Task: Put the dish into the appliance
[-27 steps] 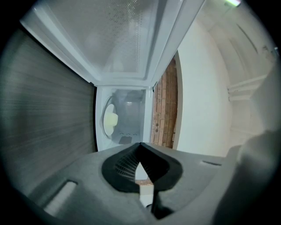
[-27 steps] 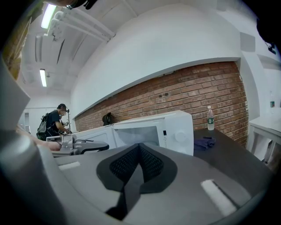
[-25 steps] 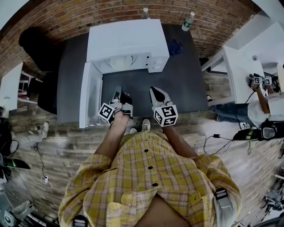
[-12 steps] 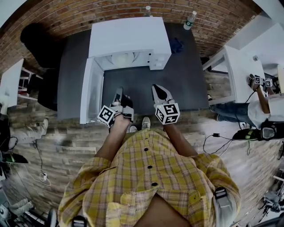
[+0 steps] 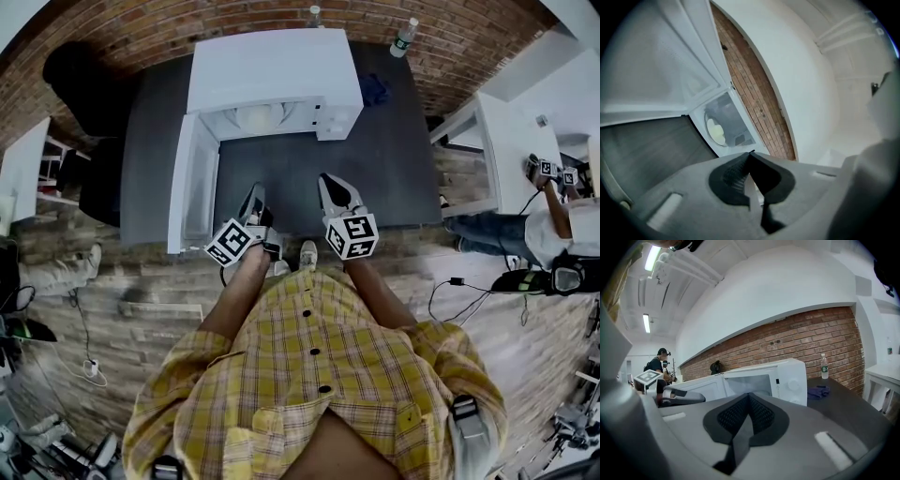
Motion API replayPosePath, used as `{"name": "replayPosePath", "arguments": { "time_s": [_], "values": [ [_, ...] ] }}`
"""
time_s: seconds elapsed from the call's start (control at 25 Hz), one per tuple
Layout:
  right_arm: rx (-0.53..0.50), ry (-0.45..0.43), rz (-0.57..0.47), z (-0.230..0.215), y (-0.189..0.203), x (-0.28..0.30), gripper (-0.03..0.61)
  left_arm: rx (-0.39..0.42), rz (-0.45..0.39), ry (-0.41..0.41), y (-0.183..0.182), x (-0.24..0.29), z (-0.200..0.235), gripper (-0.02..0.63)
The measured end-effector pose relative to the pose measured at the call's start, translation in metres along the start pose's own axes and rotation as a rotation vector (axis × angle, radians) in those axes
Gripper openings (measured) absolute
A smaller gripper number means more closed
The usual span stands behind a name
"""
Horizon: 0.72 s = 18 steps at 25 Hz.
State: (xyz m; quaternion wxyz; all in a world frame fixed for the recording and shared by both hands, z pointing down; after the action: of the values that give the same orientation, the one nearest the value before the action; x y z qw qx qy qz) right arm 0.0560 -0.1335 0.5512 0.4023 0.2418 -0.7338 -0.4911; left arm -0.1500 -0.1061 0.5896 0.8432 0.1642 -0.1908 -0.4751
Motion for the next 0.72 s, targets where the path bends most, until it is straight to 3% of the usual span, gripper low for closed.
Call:
{"name": "replayPosePath", "arguments": {
  "time_s": [0.4,0.72],
  "values": [
    [-0.008,-0.008,0.003,0.004,0.0,-0.001,0.003,0.586,0.099,-0.149,0.001,0.005,-0.04,-0.002],
    [-0.01,-0.006,0.006,0.007,0.002,-0.001,0.003,0.802,0.101,-0.221,0.006,0.001,-0.043,-0.002]
  ]
}}
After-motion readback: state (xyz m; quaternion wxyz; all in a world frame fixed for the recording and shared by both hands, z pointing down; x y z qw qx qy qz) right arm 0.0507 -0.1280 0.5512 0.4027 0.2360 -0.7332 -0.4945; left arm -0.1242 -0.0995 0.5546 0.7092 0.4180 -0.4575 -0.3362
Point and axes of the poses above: the fingertips, and each gripper's own axes: x forward along the fingers, z to its left, y out of its underside, the point moved 6 cm from there along -x, backward along the fingers, and after that the axes turned 9 degrees about z, right-handed, at the moved point
